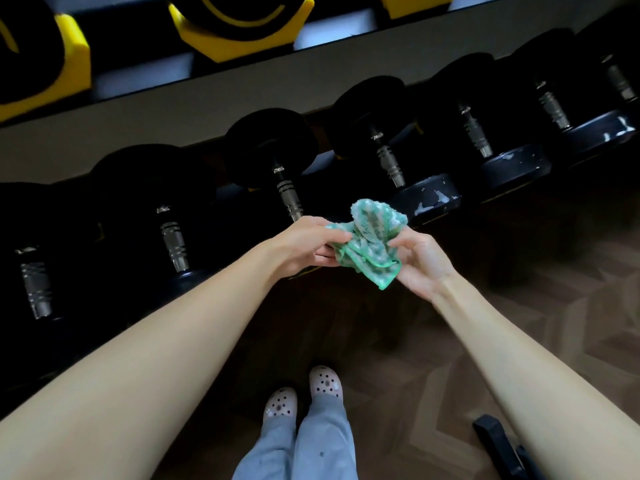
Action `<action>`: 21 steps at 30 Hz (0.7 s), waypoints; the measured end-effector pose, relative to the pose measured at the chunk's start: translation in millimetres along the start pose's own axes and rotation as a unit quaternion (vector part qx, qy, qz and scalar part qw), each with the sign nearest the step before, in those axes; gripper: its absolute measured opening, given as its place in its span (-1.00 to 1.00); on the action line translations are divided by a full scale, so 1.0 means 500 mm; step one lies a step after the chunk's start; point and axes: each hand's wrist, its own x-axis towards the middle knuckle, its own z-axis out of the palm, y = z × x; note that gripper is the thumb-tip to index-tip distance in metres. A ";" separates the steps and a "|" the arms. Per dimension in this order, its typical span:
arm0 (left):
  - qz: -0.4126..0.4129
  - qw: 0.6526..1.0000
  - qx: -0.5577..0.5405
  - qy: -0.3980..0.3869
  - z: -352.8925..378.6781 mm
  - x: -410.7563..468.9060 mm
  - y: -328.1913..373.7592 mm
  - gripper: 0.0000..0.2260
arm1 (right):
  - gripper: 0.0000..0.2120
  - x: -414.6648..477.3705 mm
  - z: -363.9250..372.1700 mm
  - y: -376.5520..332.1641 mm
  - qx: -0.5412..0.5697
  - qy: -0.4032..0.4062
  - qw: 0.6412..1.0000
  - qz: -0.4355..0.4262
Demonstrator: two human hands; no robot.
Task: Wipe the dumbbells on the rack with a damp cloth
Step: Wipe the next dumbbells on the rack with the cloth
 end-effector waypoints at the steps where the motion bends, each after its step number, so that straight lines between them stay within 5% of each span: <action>1: 0.004 1.000 -0.013 0.011 -0.001 0.002 0.000 -0.83 | -0.59 -0.001 -0.003 -0.002 0.002 -0.015 1.000 -0.004; 5: 0.018 0.998 -0.024 0.053 0.002 0.011 0.002 -0.82 | -0.58 0.008 -0.004 -0.008 -0.010 -0.032 0.999 0.011; 9: 0.007 0.994 -0.075 0.083 0.010 0.018 0.016 -0.79 | -0.90 0.025 0.007 -0.014 -0.091 0.004 0.996 -0.022; 14: 0.001 0.968 -0.243 0.060 0.027 0.022 0.032 -0.71 | -0.64 0.049 0.008 0.004 -0.288 0.094 0.947 -0.107; 18: 0.033 0.988 -0.137 0.065 0.026 0.030 0.035 -0.67 | -0.65 0.052 0.008 0.000 -0.288 0.125 0.947 -0.069; 21: 0.059 0.993 0.003 0.099 0.027 0.034 0.033 -0.71 | -0.62 0.048 -0.003 -0.022 -0.184 0.051 0.982 -0.010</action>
